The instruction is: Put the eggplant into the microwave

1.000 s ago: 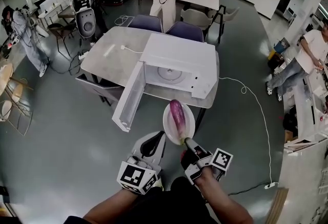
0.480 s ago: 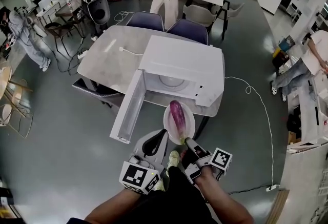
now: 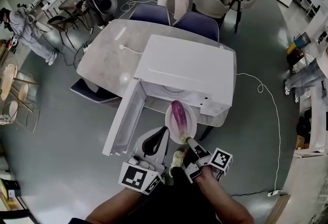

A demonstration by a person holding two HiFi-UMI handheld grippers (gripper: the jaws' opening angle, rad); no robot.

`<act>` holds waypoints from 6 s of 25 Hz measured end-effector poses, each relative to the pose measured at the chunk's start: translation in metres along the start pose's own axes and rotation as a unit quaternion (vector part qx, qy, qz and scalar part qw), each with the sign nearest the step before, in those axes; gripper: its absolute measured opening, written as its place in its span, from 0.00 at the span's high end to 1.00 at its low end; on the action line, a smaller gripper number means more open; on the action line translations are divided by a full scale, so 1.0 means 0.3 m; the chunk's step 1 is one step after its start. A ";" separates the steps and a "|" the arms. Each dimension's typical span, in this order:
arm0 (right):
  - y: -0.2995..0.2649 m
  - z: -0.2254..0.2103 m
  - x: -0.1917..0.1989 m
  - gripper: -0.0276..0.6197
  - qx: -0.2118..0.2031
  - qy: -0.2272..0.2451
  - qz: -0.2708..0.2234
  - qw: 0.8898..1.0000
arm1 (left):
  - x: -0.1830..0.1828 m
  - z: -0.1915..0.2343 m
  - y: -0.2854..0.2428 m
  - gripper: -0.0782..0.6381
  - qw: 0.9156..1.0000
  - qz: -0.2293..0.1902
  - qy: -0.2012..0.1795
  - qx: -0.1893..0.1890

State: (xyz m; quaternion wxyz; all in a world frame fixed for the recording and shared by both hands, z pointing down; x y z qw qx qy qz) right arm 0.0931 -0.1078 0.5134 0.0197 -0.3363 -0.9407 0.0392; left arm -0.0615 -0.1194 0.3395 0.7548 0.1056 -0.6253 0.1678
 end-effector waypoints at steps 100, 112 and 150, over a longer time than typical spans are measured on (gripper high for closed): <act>-0.736 -0.302 -0.350 0.88 0.199 0.499 -0.018 0.843 | 0.378 0.345 -0.375 0.88 0.994 0.083 0.069 0.011; -0.534 0.031 -0.232 0.93 0.138 0.533 0.013 0.835 | 0.277 0.215 -0.370 0.88 0.993 0.100 0.057 0.030; -0.322 0.677 -0.148 0.96 -0.014 0.644 0.022 0.765 | -0.106 0.037 -0.329 0.88 0.999 0.018 0.004 0.046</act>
Point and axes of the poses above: the fingertips, and each gripper's own axes: y backward along the fingers, z to its left, x out of its underside, the point moved 5 cm from there along y, backward along the fingers, and after that the axes turned 11 degrees about -x, right-handed, at the moved point
